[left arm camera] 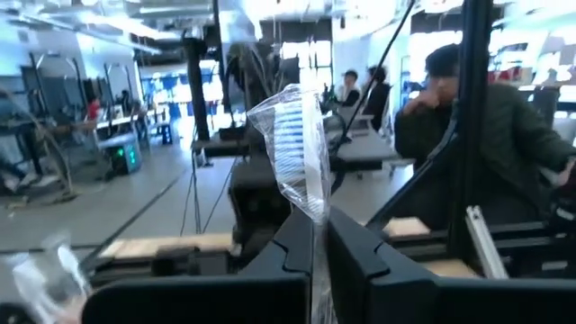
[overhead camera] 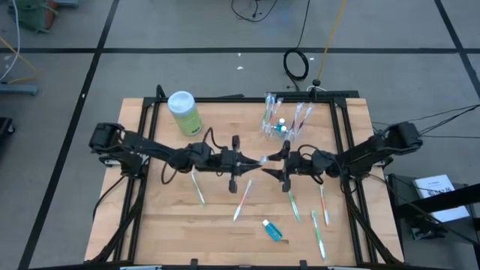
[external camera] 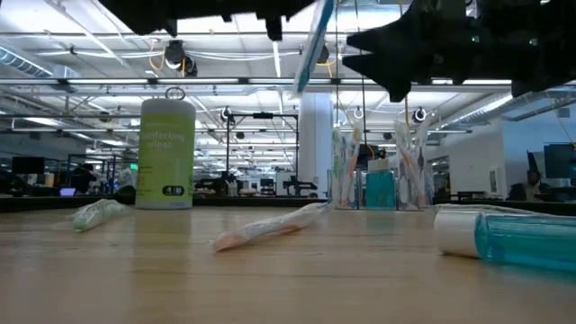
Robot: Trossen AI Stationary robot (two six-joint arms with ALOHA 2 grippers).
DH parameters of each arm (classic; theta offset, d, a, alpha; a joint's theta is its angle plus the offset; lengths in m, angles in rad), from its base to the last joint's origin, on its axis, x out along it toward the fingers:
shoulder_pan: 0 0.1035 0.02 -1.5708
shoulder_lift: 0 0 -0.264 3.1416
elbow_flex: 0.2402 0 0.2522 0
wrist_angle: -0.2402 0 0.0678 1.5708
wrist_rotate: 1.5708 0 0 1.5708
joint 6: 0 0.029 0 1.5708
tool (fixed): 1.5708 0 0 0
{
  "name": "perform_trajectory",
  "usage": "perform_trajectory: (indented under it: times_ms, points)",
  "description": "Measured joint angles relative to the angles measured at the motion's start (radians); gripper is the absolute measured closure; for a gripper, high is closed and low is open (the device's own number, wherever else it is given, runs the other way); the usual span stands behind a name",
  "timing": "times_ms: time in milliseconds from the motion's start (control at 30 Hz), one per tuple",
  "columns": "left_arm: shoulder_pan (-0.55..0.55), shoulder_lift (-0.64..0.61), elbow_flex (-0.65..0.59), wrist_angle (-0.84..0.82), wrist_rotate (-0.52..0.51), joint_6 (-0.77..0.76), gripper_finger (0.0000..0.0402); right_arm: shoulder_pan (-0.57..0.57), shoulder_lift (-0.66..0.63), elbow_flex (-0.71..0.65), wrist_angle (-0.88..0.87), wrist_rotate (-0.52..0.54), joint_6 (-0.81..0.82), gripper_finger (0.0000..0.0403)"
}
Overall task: Pick & Place toothbrushing station
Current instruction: Put the blue toothbrush into the transparent organizer
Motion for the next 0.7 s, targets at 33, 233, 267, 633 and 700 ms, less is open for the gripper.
perform_trajectory:
  times_ms: [33,233,267,633,700]
  points:
    - [0.004,0.013,0.0,0.004,0.0,0.0,0.0388,0.0,0.018,0.0,0.051,-0.003,0.014,0.0206]
    - [0.032,0.049,0.0,0.03,-0.011,-0.015,0.0392,-0.003,0.06,0.0,0.119,0.003,0.012,0.0206]
    - [0.039,0.05,0.0,0.03,-0.016,-0.017,0.0395,-0.005,0.061,0.0,0.107,0.003,0.012,0.0206]
    - [0.204,0.154,0.0,0.367,-0.033,-0.069,0.0396,-0.016,-0.004,0.001,-0.155,0.119,-0.139,0.0206]
    - [0.239,0.213,0.0,0.483,-0.014,-0.076,0.039,-0.017,-0.073,0.001,-0.351,0.197,-0.177,0.0206]
